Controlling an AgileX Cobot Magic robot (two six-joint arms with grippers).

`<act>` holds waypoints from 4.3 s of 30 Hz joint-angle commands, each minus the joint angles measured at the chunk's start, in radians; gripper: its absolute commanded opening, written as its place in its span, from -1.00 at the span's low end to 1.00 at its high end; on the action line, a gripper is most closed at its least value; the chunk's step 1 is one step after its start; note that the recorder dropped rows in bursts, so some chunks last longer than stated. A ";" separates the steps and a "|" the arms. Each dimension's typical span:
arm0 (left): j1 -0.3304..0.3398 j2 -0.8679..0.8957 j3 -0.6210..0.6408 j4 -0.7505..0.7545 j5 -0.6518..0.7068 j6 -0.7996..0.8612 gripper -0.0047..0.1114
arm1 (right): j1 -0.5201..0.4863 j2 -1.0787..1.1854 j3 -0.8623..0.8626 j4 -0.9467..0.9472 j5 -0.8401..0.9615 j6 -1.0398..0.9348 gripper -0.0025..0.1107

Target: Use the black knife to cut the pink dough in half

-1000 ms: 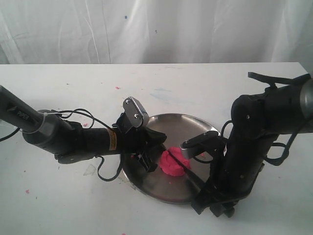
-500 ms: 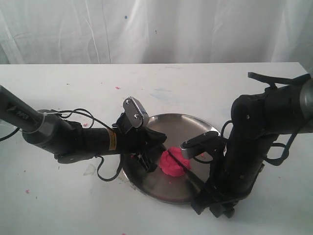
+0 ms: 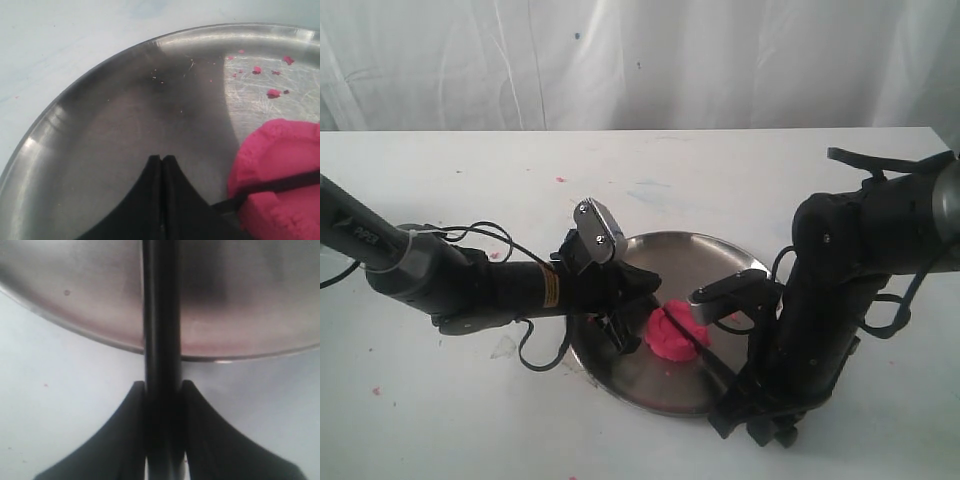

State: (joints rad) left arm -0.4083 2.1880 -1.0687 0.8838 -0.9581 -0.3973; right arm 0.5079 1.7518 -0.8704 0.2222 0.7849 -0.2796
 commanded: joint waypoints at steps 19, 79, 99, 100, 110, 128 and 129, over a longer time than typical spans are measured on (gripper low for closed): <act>-0.010 -0.854 0.290 0.074 0.444 0.042 -0.92 | 0.001 0.020 -0.039 0.009 0.089 -0.011 -0.96; -0.012 -1.653 0.811 0.296 0.811 -0.316 -0.92 | 0.001 0.007 -0.086 -0.126 0.081 0.154 -0.96; -0.012 -1.653 0.811 0.296 1.055 -0.305 -0.92 | -0.095 -0.169 -0.086 -0.414 -0.122 0.310 -0.96; -0.012 -1.653 0.811 0.296 1.055 -0.305 -0.92 | -0.106 -0.151 -0.086 -0.403 -0.122 0.310 -0.96; -0.012 -1.653 0.811 0.280 1.054 -0.352 -0.92 | -0.120 0.019 -0.098 -0.254 -0.143 0.194 -0.96; -0.012 -1.653 0.811 0.280 1.011 -0.367 -0.92 | -0.120 0.077 -0.194 -0.173 -0.079 0.194 -0.96; -0.012 -1.653 0.811 0.280 1.011 -0.367 -0.92 | -0.120 0.077 -0.201 -0.158 -0.064 0.194 -0.96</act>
State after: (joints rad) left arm -0.4155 0.5430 -0.2627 1.1643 0.0581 -0.7505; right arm 0.3890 1.8288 -1.0501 0.0238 0.6849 -0.0745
